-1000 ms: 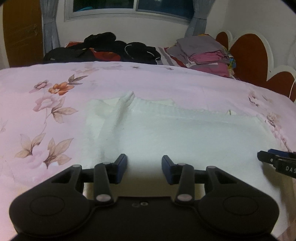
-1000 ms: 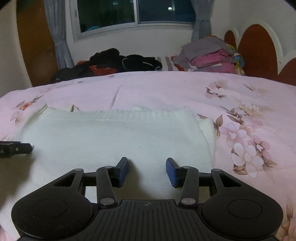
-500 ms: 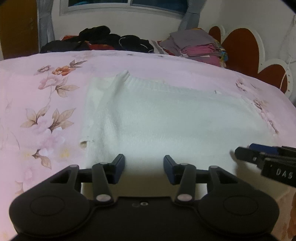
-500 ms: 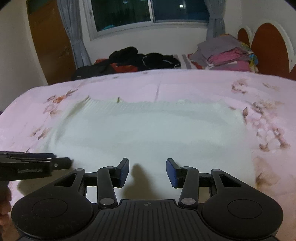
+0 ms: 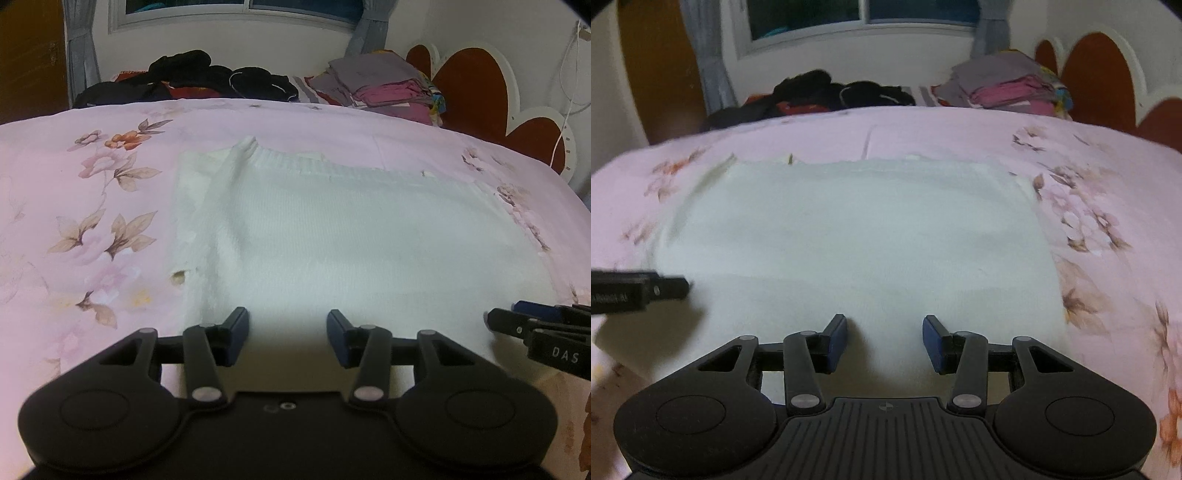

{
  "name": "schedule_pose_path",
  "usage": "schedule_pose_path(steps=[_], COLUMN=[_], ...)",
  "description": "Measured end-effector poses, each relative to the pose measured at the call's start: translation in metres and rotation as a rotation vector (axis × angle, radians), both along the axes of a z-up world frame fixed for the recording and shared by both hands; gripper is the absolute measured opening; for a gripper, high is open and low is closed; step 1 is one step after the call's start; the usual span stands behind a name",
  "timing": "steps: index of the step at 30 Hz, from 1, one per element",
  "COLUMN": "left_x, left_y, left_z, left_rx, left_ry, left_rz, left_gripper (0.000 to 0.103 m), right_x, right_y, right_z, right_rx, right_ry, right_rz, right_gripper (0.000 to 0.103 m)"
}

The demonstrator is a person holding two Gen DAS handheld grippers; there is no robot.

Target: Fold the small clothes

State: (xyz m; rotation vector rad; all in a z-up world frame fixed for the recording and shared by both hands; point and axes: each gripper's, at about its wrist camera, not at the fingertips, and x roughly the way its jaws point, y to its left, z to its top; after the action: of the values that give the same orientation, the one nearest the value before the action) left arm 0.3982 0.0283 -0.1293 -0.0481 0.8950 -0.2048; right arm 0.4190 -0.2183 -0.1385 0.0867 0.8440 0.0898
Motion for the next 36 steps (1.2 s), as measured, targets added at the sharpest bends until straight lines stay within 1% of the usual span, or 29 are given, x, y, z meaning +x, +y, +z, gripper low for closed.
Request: schedule_pose_path(steps=[3,5,8,13,16,18,22,26,29,31,36], left_x=[-0.010,-0.019,-0.034,-0.054,-0.063,-0.069,-0.077,-0.077,-0.072,-0.068,-0.059], left_y=[0.006,0.012,0.021,0.035,0.040,0.044,0.049,0.050,0.053,0.055,0.060], left_z=[0.006,0.009,0.012,0.013,0.014,0.013,0.004,-0.006,-0.010,-0.013,-0.020], left_rx=[-0.023,-0.052,-0.087,-0.137,-0.151,-0.169,-0.213,-0.244,-0.315,-0.370,-0.476], left_ry=[0.009,0.028,0.046,0.089,0.101,0.122,0.174,0.171,0.174,0.175,0.176], left_rz=[-0.003,0.008,0.018,0.055,0.060,0.075,0.092,0.106,0.136,0.161,0.206], left_gripper=[0.048,0.049,0.051,0.052,0.053,0.053,0.053,0.054,0.061,0.068,0.069], right_x=[-0.003,-0.005,-0.011,-0.017,-0.021,-0.024,-0.024,-0.027,-0.029,-0.030,-0.028], right_y=[0.005,0.007,0.004,0.016,0.024,0.029,0.035,0.034,0.034,0.034,0.035], right_z=[-0.005,-0.003,0.004,0.006,0.007,0.007,0.003,0.005,0.005,0.005,0.010], right_rx=[-0.030,-0.042,0.023,0.041,0.053,0.055,0.022,0.037,0.035,0.030,0.029], right_ry=[0.029,0.025,0.012,0.022,0.022,0.023,0.044,0.038,0.036,0.033,0.022], right_rz=[0.020,0.017,-0.010,0.007,0.017,0.027,0.043,0.036,0.036,0.037,0.034], right_gripper=[0.045,0.044,0.045,0.045,0.045,0.045,0.045,0.045,0.045,0.045,0.045])
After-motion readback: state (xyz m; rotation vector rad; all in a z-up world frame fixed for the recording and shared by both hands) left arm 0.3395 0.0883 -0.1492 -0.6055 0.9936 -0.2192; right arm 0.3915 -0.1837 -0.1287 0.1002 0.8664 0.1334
